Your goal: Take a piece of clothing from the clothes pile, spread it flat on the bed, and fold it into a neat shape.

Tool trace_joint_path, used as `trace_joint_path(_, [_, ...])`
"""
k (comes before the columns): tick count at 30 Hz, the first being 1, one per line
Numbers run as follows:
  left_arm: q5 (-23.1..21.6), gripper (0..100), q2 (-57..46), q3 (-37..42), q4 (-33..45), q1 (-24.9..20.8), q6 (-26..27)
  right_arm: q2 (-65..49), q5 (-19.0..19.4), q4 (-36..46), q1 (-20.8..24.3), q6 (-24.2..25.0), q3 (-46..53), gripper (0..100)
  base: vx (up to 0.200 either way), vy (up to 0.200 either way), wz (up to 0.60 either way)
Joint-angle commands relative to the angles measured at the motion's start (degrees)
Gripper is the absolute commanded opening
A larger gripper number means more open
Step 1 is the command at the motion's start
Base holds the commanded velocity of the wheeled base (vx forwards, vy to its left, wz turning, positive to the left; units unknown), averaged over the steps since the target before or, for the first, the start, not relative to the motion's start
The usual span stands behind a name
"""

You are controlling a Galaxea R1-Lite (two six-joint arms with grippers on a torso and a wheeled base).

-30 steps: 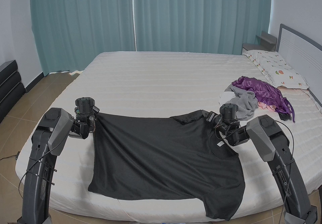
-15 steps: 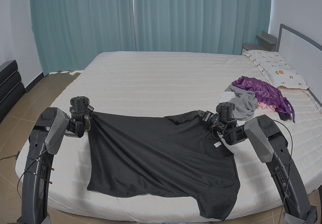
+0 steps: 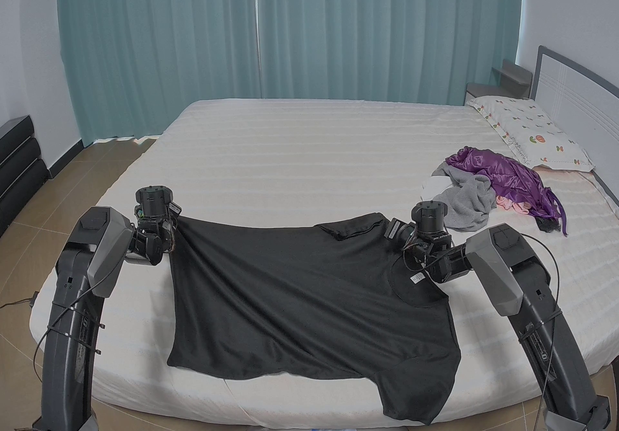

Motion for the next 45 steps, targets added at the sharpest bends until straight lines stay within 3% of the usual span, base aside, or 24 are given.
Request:
trace_joint_path(1, [0.01,0,0.10,0.00,-0.08,-0.13,0.21,0.29,0.01,-0.38,-0.04,0.10,0.01,0,0.000,0.000,0.00])
trace_joint_path(32, [-3.06,0,2.21,-6.85,-0.69,-2.41,0.48,-3.75,-5.53,-5.48,-6.89,-0.34,0.01,0,0.000,0.000,0.00])
trace_joint_path(45, [-5.61,0,3.62,-6.92,-0.69,-2.85,0.56,0.03,-5.44,-5.48,-5.57,-2.27,0.01,0,0.000,0.000,0.00])
